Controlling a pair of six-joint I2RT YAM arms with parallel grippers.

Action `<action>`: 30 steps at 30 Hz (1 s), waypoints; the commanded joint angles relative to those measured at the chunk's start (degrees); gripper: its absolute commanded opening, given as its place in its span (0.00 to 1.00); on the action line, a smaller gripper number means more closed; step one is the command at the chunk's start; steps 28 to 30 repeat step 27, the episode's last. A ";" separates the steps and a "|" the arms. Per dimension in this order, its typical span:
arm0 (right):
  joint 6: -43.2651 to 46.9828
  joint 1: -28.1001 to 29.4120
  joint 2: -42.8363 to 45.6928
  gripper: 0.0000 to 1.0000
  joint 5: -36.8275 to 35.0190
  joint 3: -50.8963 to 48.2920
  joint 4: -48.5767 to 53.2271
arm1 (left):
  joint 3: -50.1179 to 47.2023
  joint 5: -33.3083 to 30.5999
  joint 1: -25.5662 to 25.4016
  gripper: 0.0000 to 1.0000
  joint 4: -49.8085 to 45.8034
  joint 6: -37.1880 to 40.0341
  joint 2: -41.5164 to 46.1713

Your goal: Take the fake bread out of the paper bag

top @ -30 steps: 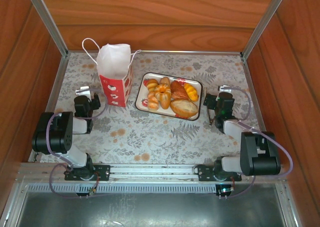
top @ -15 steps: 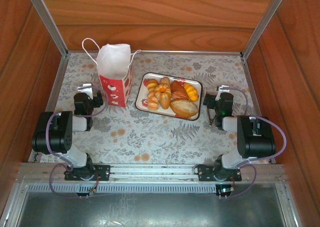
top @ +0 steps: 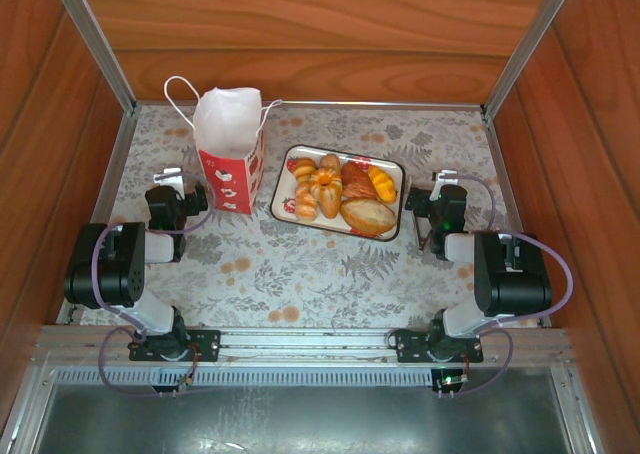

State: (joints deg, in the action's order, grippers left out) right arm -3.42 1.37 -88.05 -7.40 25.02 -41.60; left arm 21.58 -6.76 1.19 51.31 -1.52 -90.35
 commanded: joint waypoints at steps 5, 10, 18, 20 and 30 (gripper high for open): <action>0.34 -0.38 0.86 1.00 0.19 0.80 -0.85 | 0.37 -10.53 -1.57 1.00 -0.16 -2.97 0.67; 0.35 -0.27 0.86 1.00 0.19 0.85 -0.80 | 0.23 -10.64 -1.64 1.00 -0.16 -3.00 0.78; 0.34 -0.23 0.75 1.00 0.19 1.00 -0.73 | 0.29 -10.73 -1.72 1.00 -0.16 -2.97 0.79; 0.34 -0.24 0.60 1.00 0.09 1.08 -0.52 | 0.28 -10.73 -1.66 1.00 -0.16 -2.96 0.78; 0.43 -0.28 0.85 1.00 0.19 0.95 -0.67 | 0.30 -10.70 -1.72 1.00 -0.16 -2.96 0.87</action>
